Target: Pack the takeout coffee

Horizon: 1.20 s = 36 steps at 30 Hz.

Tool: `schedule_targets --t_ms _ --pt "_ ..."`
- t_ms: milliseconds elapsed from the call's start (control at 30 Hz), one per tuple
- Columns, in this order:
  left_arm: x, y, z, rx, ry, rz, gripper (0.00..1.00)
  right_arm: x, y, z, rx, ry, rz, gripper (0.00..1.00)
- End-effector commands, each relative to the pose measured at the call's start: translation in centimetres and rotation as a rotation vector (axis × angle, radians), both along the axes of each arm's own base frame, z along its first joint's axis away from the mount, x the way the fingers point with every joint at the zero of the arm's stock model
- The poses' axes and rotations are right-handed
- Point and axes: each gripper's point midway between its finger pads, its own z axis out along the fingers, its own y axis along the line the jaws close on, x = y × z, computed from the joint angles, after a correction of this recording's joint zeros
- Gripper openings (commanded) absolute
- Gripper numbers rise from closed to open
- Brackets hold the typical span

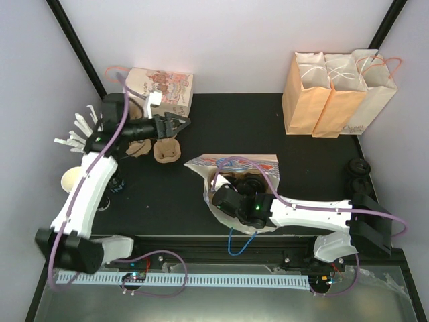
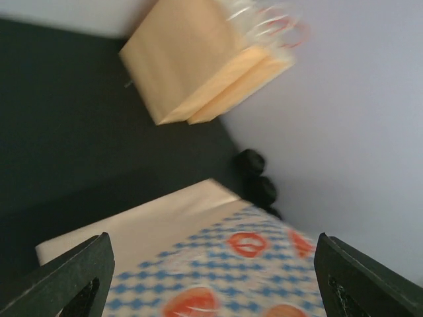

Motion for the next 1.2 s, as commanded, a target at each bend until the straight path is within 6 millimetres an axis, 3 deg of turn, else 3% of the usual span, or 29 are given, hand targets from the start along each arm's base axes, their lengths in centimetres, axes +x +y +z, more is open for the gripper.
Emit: schedule_targets --t_ms 0,67,133,300,500,700,867,1167 --pt "3.9 -0.6 -5.7 0.183 0.098 0.030 0.86 -0.7 -2.0 -2.0 -0.127 0.006 -0.018 0.47" --pt "5.5 -1.5 -7.1 0.258 0.119 0.013 0.86 -0.8 -2.0 -1.9 -0.150 -0.027 -0.024 0.47" --pt "7.1 -2.6 -10.3 0.341 0.198 -0.025 0.85 -0.8 -2.0 -1.6 -0.163 -0.055 -0.028 0.47" --pt "9.0 -6.2 -15.5 0.497 0.346 -0.155 0.80 -1.1 -2.1 -1.3 -0.163 -0.088 -0.035 0.47" --pt "9.2 -11.1 -18.8 0.585 0.345 -0.293 0.76 -1.4 -1.8 -1.4 -0.163 -0.106 -0.034 0.47" --pt "11.2 -12.8 -22.5 0.591 0.404 -0.330 0.76 -1.7 -1.6 -1.8 -0.171 -0.111 -0.024 0.47" --pt "11.3 -13.8 -25.1 0.601 0.447 -0.372 0.72 -1.7 -1.5 -1.9 -0.181 -0.119 -0.008 0.47" --pt "9.0 -14.4 -28.8 0.645 0.557 -0.437 0.26 -1.7 -1.2 -1.8 -0.184 -0.123 0.008 0.47"
